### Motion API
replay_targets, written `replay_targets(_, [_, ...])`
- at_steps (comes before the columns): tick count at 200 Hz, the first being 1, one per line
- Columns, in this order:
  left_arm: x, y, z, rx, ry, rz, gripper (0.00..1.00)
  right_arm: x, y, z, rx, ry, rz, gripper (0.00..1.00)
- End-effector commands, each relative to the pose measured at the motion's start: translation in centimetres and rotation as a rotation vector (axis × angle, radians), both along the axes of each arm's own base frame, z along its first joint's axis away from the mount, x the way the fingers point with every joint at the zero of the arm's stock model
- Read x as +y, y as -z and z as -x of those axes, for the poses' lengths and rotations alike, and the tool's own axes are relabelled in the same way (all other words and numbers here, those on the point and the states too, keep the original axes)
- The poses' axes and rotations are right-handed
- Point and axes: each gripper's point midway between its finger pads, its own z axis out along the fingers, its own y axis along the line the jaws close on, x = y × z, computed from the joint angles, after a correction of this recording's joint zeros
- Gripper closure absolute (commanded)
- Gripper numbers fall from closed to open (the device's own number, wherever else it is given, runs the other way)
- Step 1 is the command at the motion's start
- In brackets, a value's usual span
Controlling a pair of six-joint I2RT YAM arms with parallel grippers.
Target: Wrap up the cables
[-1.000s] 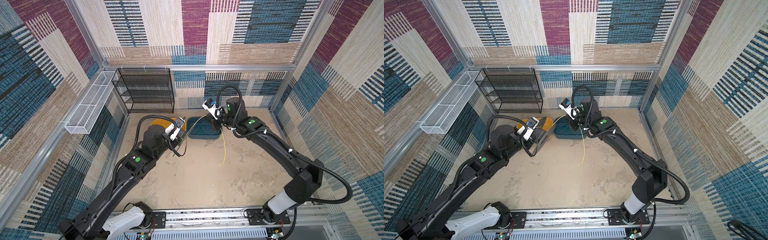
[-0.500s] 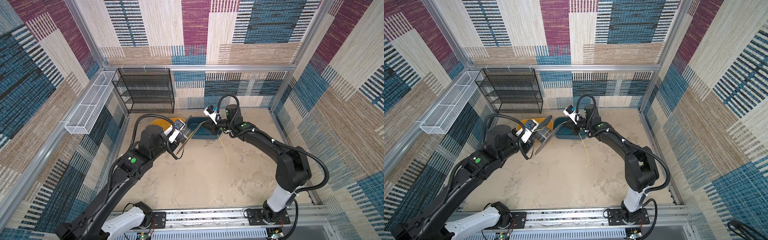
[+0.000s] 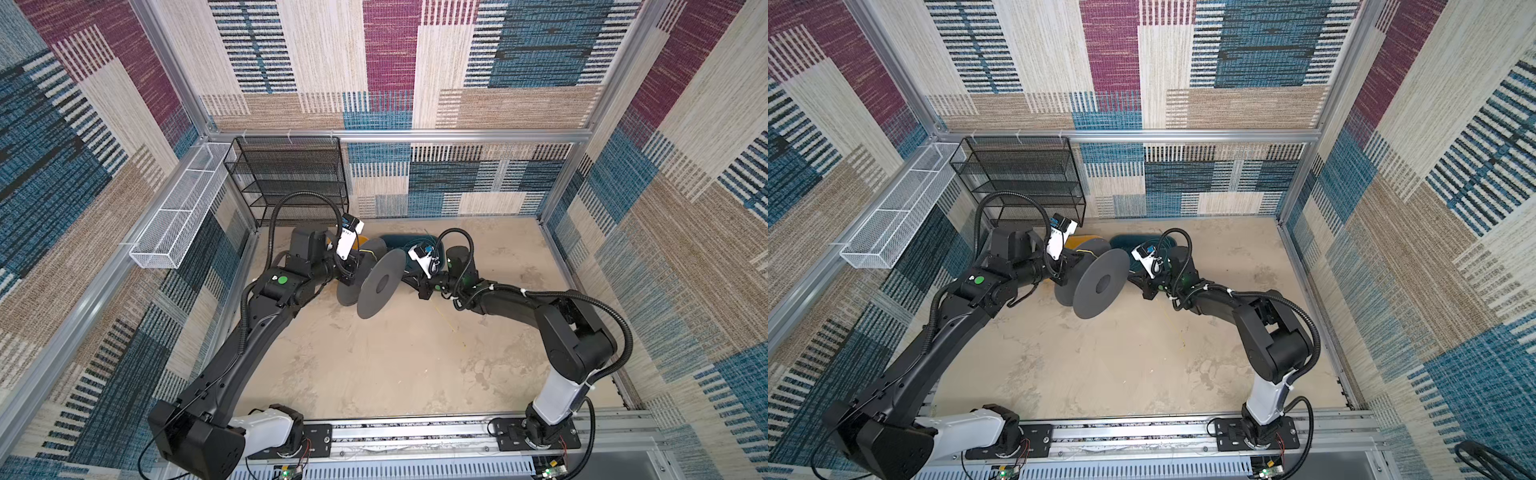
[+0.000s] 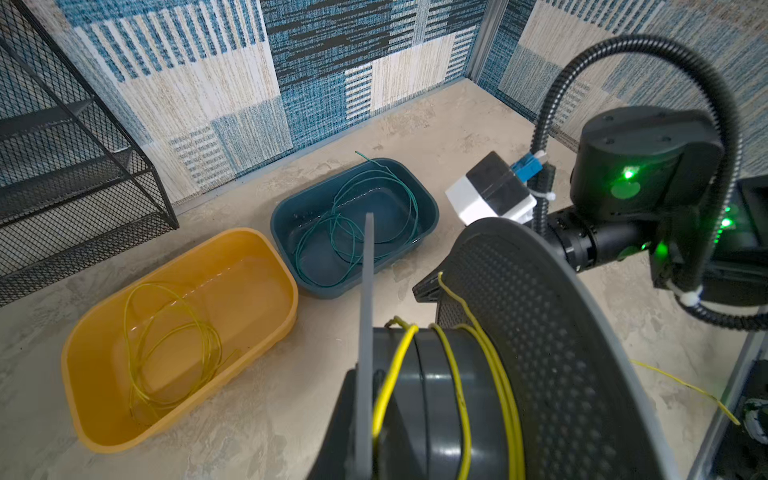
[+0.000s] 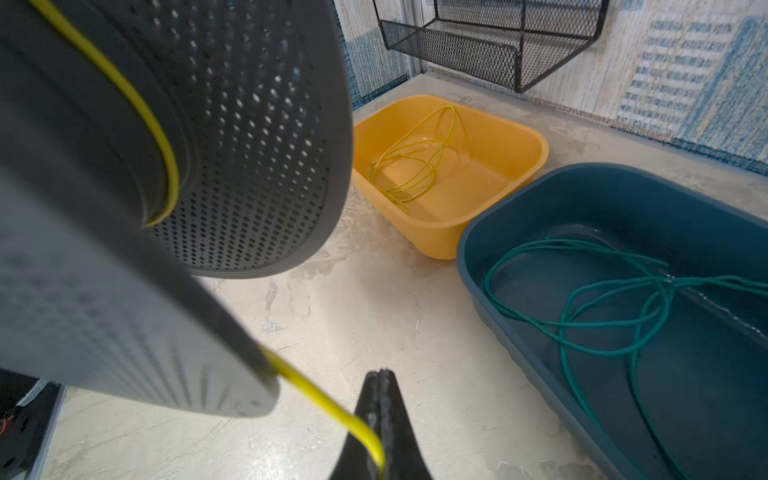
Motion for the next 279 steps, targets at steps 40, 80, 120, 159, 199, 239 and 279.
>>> replay_targets(40, [1.3,-3.0,-2.5,-0.16,-0.134,0.083,1.0,-1.8,6.0,-0.4,0.176,0.154,0.095,0.85])
replay_targets(80, [1.8,-0.9,-2.2,-0.141,-0.159,0.045,1.0,-1.4,6.6,0.8,0.213,0.117,0.071,0.81])
replay_targets(120, [2.4,-0.8,-2.6,-0.138,-0.191,0.011,1.0,-1.5,7.1,1.8,0.238,0.117,0.075,0.79])
replay_targets(159, [2.5,-1.1,-2.5,-0.14,-0.187,-0.007,1.0,-2.4,6.6,2.5,0.247,0.155,0.072,0.7])
replay_targets(199, [2.6,-0.5,-2.2,-0.131,-0.178,-0.06,1.0,-2.9,4.5,2.6,0.239,0.189,0.055,0.66])
replay_targets(239, [2.8,0.4,-1.7,-0.118,-0.171,-0.133,1.0,-3.8,2.1,2.5,0.222,0.236,0.07,0.55])
replay_targets(279, [2.6,1.2,-1.2,-0.115,-0.151,-0.208,1.0,-6.2,0.7,1.2,0.188,0.381,0.143,0.46])
